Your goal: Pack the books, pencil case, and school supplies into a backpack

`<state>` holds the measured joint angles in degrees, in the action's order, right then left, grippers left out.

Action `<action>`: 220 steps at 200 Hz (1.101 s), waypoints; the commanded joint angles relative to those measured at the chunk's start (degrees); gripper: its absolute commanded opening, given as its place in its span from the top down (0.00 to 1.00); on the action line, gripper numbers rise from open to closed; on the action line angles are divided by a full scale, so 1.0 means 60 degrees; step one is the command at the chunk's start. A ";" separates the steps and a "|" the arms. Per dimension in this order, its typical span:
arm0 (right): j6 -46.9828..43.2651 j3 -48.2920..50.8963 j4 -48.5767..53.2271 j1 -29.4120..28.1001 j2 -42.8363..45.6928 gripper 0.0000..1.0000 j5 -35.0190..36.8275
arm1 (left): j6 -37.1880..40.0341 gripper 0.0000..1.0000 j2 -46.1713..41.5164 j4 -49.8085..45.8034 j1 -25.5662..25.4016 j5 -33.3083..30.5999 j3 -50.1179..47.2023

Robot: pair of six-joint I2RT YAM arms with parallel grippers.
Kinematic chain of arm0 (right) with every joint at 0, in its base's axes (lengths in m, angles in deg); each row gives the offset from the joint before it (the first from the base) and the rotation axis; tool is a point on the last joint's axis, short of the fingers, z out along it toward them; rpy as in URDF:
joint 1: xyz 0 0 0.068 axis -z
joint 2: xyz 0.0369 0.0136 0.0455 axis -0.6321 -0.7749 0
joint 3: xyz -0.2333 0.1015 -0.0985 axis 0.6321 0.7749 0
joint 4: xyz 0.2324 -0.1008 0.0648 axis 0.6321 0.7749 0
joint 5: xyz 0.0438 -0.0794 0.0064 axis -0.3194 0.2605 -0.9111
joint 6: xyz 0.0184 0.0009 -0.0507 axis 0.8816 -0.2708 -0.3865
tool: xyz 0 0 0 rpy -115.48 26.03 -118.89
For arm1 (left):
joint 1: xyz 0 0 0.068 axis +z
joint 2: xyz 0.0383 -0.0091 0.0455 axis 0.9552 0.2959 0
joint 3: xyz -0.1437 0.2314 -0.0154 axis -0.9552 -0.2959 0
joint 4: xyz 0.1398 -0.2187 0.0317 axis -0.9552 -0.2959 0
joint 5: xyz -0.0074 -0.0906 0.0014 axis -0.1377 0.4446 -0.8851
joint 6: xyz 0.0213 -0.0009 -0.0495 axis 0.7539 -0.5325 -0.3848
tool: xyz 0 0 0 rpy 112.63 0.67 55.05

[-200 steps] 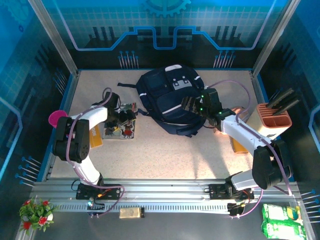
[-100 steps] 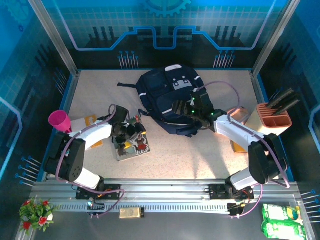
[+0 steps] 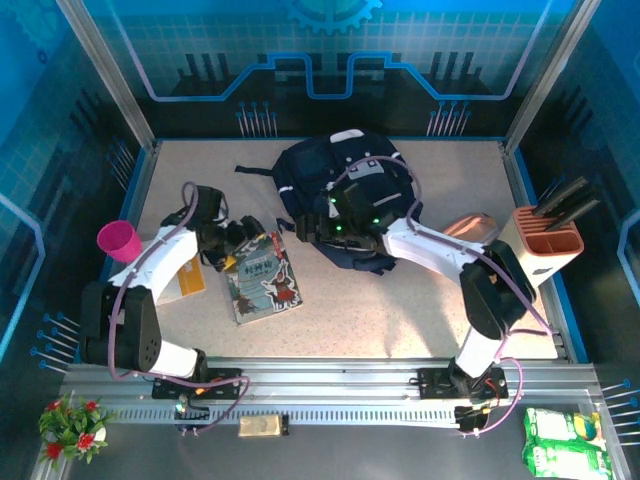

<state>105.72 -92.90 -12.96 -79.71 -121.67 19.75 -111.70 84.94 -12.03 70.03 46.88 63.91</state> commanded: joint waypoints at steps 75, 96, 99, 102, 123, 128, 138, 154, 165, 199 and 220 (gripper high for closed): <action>-0.1112 -0.3421 0.3107 -0.1110 -0.3259 0.18 -0.0758 | 0.1049 0.01 -0.0987 0.0158 0.0790 -0.0452 -0.2049; -0.1194 -0.3935 0.3578 -0.1171 -0.3732 0.27 -0.0545 | 0.1060 0.02 -0.0957 0.0284 0.0783 -0.0278 -0.2287; -0.1207 -0.3990 0.3652 -0.1184 -0.3794 0.28 -0.0493 | 0.1065 0.02 -0.0951 0.0286 0.0783 -0.0277 -0.2315; -0.1221 -0.4070 0.3722 -0.1194 -0.3862 0.30 -0.0426 | 0.1059 0.02 -0.0938 0.0294 0.0783 -0.0267 -0.2329; -0.1453 -0.4531 0.4169 -0.1320 -0.4228 0.40 -0.0040 | 0.1051 0.04 -0.0917 0.0331 0.0791 -0.0322 -0.2429; -0.1516 -0.4632 0.4256 -0.1367 -0.4304 0.40 0.0063 | 0.1040 0.05 -0.0893 0.0360 0.0783 -0.0319 -0.2451; -0.1613 -0.4815 0.4408 -0.1442 -0.4451 0.43 0.0172 | 0.1021 0.05 -0.0846 0.0396 0.0782 -0.0298 -0.2446; -0.1764 -0.5170 0.4715 -0.1533 -0.4726 0.47 0.0248 | 0.1026 0.08 -0.0720 0.0552 0.0783 -0.0014 -0.2431; -0.1791 -0.5407 0.4958 -0.1572 -0.4905 0.47 0.0304 | 0.1021 0.10 -0.0628 0.0638 0.0790 0.0113 -0.2418; -0.1756 -0.5832 0.5425 -0.1597 -0.5276 0.47 0.0411 | 0.1096 0.14 -0.0320 0.0792 0.0783 0.0363 -0.2460; -0.1766 -0.5905 0.5527 -0.1598 -0.5382 0.47 0.0432 | 0.1154 0.15 -0.0090 0.0816 0.0783 0.0494 -0.2419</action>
<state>95.91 -126.45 16.15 -88.85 -152.37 21.39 -106.11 82.87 -7.81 74.35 47.28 50.10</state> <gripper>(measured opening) 0.528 0.851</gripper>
